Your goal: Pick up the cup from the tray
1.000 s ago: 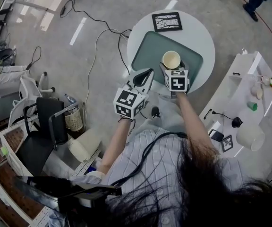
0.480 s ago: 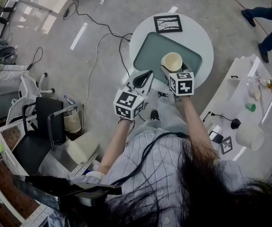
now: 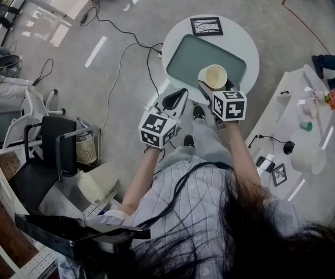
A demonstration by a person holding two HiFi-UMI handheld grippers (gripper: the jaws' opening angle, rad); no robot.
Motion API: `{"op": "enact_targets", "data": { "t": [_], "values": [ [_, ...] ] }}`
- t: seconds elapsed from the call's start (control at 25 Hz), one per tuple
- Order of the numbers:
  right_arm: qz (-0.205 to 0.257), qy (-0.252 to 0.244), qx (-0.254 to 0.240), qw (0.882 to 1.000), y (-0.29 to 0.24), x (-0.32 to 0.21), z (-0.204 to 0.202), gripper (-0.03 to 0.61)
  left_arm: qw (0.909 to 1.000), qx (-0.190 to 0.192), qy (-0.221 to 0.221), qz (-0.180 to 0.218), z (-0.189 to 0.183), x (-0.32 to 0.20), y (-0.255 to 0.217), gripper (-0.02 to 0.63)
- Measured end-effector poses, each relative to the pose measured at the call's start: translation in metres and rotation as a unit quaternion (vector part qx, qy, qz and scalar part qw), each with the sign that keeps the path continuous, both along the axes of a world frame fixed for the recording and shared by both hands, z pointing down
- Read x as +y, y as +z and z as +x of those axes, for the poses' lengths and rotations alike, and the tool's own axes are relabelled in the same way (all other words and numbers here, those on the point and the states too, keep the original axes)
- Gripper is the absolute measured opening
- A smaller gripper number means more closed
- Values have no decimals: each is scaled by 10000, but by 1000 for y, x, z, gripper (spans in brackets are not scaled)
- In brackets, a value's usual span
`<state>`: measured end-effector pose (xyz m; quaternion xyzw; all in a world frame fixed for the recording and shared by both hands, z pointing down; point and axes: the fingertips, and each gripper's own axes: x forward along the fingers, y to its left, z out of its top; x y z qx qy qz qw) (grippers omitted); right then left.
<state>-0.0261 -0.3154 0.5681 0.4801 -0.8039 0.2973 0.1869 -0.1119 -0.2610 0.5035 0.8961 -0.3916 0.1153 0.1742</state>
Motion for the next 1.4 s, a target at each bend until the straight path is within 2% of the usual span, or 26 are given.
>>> {"op": "enact_targets", "data": {
  "t": [0.36,0.64,1.04,1.4],
  "values": [
    [175,-21,5,9998,-27,71,-2,397,9996,199,-60,209,-6,57,-14,14],
    [277,26,-103,9996,-41,117,-1,397,9996,212,86,156,1,100,-12,14],
    [226,77,-161,9996,-50,156,13,397,9995,269,180,16,17,132,-7,14],
    [220,-152,-207,9994,-56,193,31,397,9996,263,74,87,44,161,-15,14]
  ]
}}
